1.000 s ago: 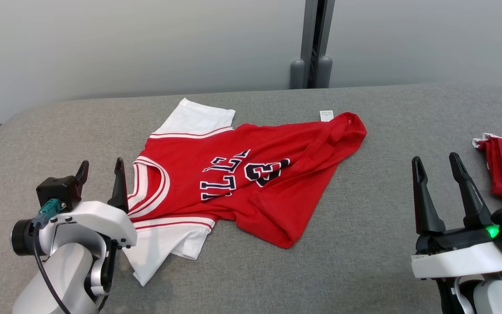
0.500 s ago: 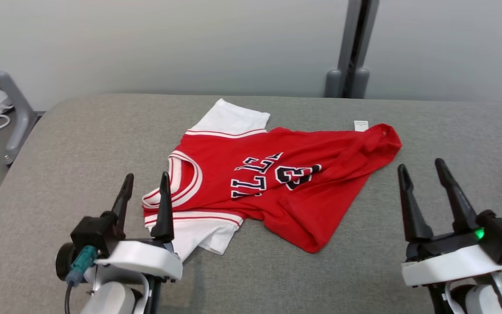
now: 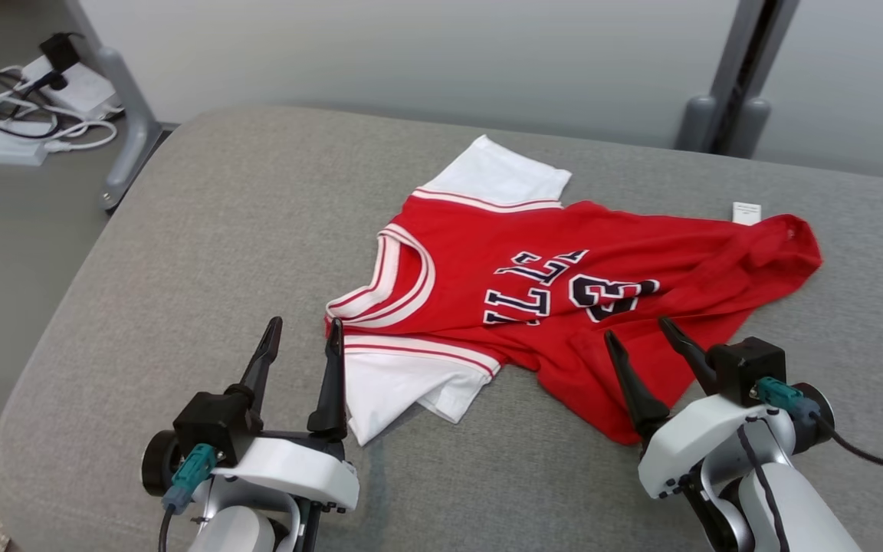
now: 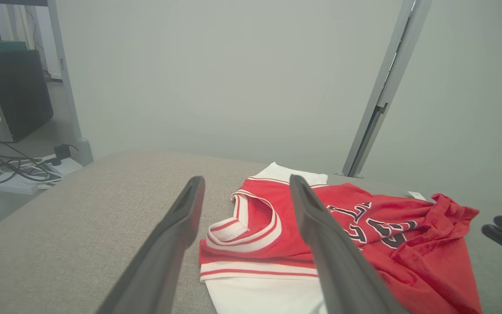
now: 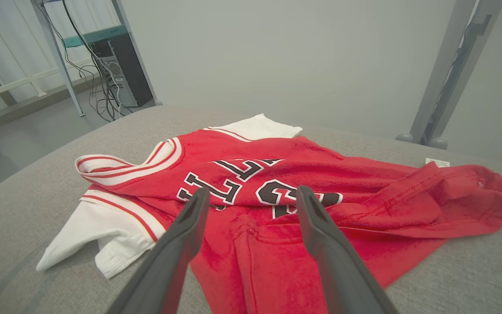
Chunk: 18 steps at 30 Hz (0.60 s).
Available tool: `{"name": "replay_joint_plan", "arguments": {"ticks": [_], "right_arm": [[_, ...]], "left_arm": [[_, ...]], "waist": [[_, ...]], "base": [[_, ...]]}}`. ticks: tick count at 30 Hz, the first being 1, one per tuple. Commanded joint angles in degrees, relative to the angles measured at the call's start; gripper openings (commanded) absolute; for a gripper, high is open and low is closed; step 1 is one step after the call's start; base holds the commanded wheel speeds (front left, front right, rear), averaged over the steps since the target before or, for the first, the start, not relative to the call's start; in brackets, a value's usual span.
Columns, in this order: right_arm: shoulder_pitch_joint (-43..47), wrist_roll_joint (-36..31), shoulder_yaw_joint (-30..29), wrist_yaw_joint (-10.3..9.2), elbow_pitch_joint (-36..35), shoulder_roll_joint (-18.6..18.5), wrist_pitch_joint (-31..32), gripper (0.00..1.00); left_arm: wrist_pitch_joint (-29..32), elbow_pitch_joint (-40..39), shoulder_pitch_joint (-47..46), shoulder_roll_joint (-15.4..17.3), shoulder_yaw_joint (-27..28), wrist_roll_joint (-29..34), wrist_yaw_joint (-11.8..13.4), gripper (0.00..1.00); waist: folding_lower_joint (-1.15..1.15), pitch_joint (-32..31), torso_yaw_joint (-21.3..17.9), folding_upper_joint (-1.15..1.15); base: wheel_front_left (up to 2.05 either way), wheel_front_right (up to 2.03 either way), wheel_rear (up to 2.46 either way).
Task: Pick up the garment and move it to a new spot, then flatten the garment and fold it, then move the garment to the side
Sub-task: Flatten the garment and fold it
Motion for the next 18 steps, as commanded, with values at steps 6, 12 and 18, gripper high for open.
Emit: {"name": "replay_joint_plan", "arguments": {"ticks": [6,12,18], "right_arm": [[-3.42,-0.54,-2.52,-0.02,8.12,-0.32,-0.69,1.00],[-5.72,0.02,-3.32,-0.02,13.08,-0.30,-1.26,1.00],[-7.61,-0.10,-2.72,-0.02,15.81,-0.30,-1.65,1.00]], "left_arm": [[-0.24,1.25,-0.98,-1.53,0.97,1.45,-1.56,1.00],[-0.25,2.22,-1.23,-2.67,1.92,2.34,-2.87,1.00],[-0.25,2.89,-1.72,-3.56,2.43,3.03,-3.78,1.00]], "waist": [[0.00,2.15,3.33,0.00],[0.00,3.34,4.54,0.00],[0.00,4.50,5.46,0.00]], "base": [[0.00,0.00,0.00],[0.00,0.00,0.00],[0.00,0.00,0.00]]}}
